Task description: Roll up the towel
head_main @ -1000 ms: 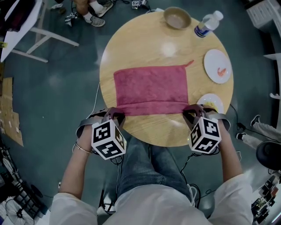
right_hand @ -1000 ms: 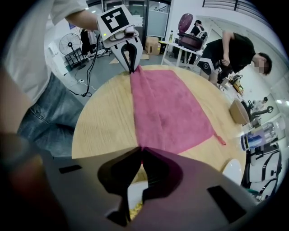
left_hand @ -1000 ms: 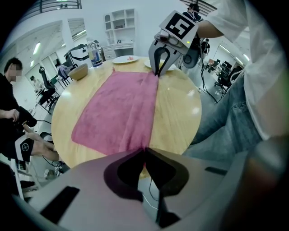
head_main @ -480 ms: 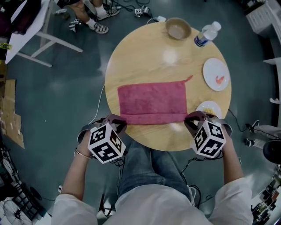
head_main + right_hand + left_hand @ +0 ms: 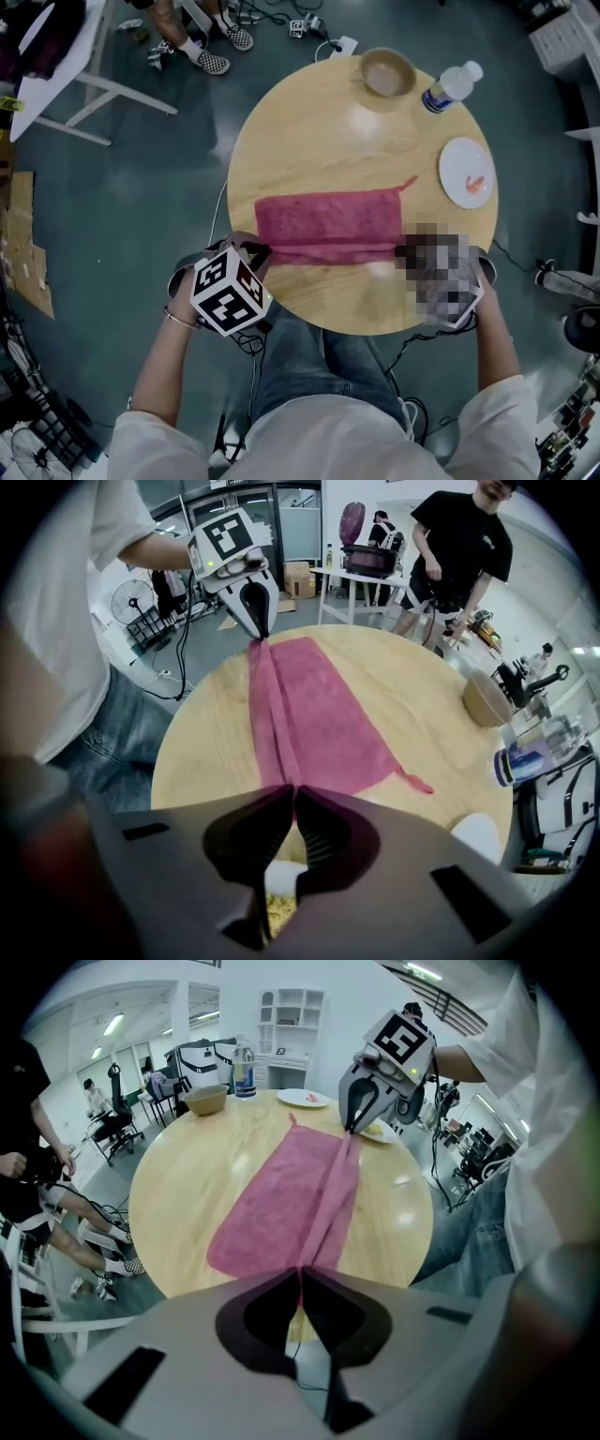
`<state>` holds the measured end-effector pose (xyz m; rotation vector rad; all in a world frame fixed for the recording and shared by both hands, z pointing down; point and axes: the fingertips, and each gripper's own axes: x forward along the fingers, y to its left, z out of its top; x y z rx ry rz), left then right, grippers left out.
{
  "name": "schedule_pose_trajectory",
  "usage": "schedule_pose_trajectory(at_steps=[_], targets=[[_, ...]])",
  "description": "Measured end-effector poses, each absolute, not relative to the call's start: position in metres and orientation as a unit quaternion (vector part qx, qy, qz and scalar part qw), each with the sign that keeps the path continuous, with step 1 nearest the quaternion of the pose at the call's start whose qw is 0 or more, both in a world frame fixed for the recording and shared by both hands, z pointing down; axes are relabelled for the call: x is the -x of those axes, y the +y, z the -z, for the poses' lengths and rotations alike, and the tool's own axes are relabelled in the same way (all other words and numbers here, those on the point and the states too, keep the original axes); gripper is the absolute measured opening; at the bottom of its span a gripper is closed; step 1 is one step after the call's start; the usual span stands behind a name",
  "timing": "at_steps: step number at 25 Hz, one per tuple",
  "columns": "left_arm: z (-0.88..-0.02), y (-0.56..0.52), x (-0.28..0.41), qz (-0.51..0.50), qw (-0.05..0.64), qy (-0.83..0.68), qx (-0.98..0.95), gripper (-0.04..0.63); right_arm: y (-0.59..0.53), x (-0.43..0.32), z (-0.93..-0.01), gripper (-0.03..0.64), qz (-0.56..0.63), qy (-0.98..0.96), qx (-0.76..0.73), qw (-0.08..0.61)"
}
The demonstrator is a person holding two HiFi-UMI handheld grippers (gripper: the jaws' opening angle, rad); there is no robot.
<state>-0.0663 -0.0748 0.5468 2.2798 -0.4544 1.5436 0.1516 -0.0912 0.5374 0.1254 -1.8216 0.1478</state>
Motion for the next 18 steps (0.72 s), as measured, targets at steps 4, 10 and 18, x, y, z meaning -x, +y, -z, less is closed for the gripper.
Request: schedule_pose_trajectory(at_steps=[4, 10, 18], targets=[[-0.555, -0.079, 0.069, -0.548, 0.183, -0.163, -0.800, 0.021, -0.098, -0.148, -0.544, 0.018, -0.072, -0.786, -0.062, 0.611], [-0.562, -0.085, 0.073, -0.562, 0.183, -0.173, -0.788, 0.021, -0.106, -0.144, -0.552, 0.020, -0.069, -0.785, -0.080, 0.610], [-0.561, -0.087, 0.074, -0.566, 0.165, -0.188, -0.785, 0.033, -0.116, -0.148, -0.550, 0.061, -0.053, -0.790, -0.114, 0.600]])
